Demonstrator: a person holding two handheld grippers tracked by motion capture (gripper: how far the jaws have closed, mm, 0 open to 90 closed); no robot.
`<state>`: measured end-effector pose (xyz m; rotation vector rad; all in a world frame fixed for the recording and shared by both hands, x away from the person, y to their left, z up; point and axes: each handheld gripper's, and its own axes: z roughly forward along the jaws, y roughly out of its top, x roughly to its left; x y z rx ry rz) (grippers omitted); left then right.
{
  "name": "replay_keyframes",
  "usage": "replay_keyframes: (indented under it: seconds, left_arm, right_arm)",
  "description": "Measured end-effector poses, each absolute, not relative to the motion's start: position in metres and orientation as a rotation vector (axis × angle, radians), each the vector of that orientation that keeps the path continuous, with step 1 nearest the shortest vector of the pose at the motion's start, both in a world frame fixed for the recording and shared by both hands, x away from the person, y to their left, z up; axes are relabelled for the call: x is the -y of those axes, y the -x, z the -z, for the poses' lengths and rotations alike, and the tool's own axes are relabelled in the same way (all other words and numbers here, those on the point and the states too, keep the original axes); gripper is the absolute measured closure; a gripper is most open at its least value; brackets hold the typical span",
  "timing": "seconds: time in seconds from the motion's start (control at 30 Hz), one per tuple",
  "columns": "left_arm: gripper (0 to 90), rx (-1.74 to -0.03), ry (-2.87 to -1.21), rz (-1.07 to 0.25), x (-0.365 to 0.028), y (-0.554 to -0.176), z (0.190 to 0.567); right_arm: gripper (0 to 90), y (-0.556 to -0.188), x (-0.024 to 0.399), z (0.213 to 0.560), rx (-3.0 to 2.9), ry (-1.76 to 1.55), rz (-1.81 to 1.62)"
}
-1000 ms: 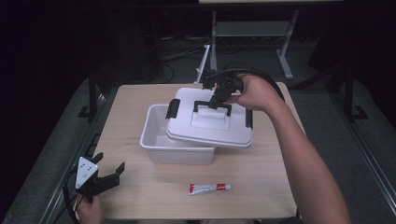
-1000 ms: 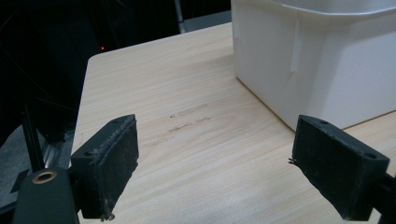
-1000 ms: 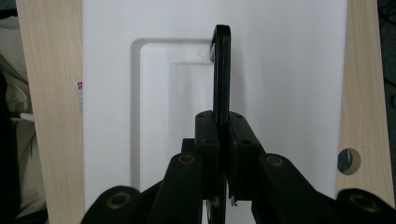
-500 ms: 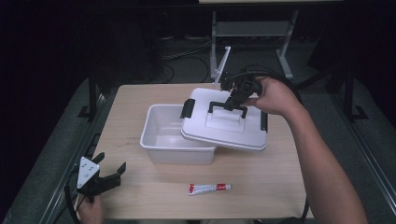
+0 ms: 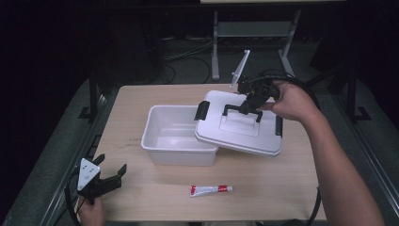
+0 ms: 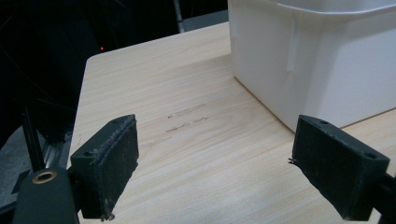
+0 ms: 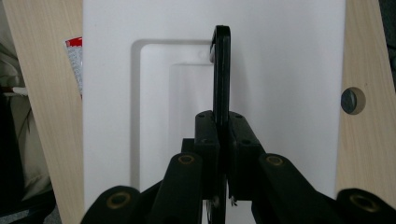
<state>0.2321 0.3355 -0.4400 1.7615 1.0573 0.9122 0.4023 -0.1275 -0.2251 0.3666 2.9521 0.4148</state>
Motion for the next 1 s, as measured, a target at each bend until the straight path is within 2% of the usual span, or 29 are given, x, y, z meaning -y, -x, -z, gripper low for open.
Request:
replay_keyframes:
  seconds: [1.0]
  left_arm:
    - [14.0, -1.058, -1.767, -0.919, -0.334, -0.232, 0.440]
  right_arm:
    - [84.0, -0.388, 0.197, 0.244, -2.930, -0.524, -0.427]
